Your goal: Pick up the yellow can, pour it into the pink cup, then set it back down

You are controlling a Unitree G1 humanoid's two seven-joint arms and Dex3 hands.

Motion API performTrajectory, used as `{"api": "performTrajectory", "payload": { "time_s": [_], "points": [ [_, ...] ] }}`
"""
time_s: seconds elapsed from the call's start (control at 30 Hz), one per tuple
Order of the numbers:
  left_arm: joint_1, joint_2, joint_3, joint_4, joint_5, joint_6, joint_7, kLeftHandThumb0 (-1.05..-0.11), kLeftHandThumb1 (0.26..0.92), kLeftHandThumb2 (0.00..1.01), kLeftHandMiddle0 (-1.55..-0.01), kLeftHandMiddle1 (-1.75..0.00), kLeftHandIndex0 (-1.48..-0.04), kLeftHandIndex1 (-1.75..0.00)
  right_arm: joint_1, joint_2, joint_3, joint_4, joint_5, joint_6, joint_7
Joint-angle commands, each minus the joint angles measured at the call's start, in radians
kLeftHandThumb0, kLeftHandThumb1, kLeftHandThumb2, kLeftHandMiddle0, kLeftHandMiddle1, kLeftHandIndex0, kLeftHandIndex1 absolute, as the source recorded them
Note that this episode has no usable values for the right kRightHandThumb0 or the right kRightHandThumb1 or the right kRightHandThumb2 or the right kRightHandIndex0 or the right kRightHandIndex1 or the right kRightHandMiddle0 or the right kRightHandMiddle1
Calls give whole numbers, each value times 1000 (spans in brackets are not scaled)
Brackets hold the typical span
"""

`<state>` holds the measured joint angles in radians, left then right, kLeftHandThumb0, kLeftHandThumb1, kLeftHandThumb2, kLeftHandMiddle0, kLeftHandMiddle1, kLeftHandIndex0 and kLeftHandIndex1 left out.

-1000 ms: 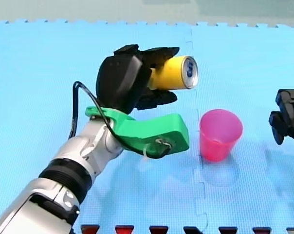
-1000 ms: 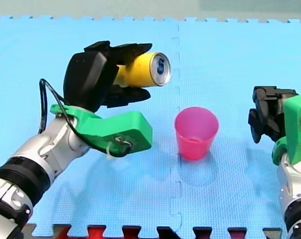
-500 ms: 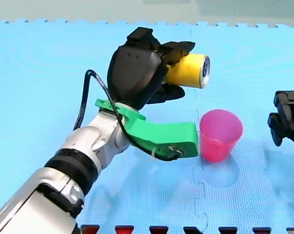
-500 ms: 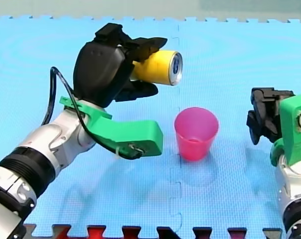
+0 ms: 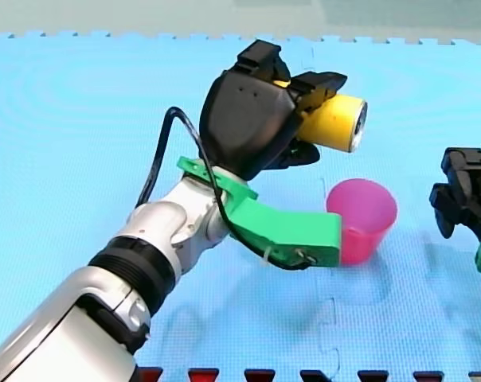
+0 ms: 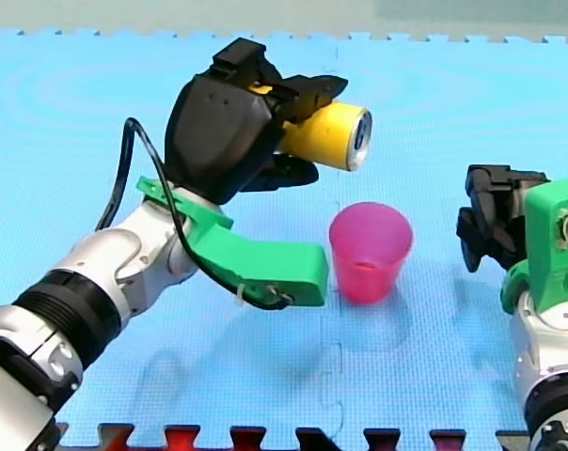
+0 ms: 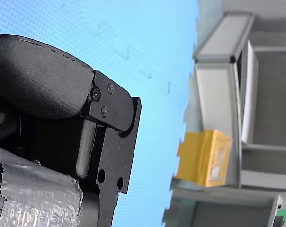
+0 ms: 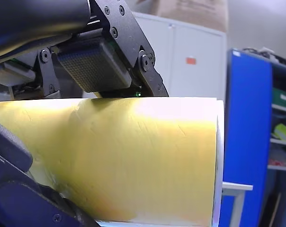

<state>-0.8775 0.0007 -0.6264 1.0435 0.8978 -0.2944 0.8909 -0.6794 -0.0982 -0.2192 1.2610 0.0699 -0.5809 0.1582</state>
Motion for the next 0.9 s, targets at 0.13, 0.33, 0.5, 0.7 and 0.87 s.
{"api": "performTrajectory", "payload": {
  "time_s": [0.13, 0.33, 0.5, 0.7, 0.87],
  "points": [
    [-14, 10, -38, -6, 38, 23, 40, -343, 841, 7, -897, -1746, -1130, -655, 7, 46, 20, -54, -10, -47, -15],
    [-19, 15, -66, -13, 74, 61, 58, -356, 863, 5, -880, -1746, -655, -1561, 24, 38, 56, -114, -50, -42, -62],
    [-20, 17, -80, -20, 89, 86, 65, -363, 868, 7, -876, -1746, -638, -1585, 28, 27, 112, -138, -149, -21, -218],
    [-19, 22, -89, -28, 93, 99, 61, -374, 875, 5, -865, -1746, -599, -1650, 44, 12, 109, -155, -117, -43, -137],
    [-17, 28, -94, -36, 96, 104, 54, -381, 878, 5, -862, -1746, -588, -1666, 17, 30, 104, -111, -95, -49, -106]
  ]
}}
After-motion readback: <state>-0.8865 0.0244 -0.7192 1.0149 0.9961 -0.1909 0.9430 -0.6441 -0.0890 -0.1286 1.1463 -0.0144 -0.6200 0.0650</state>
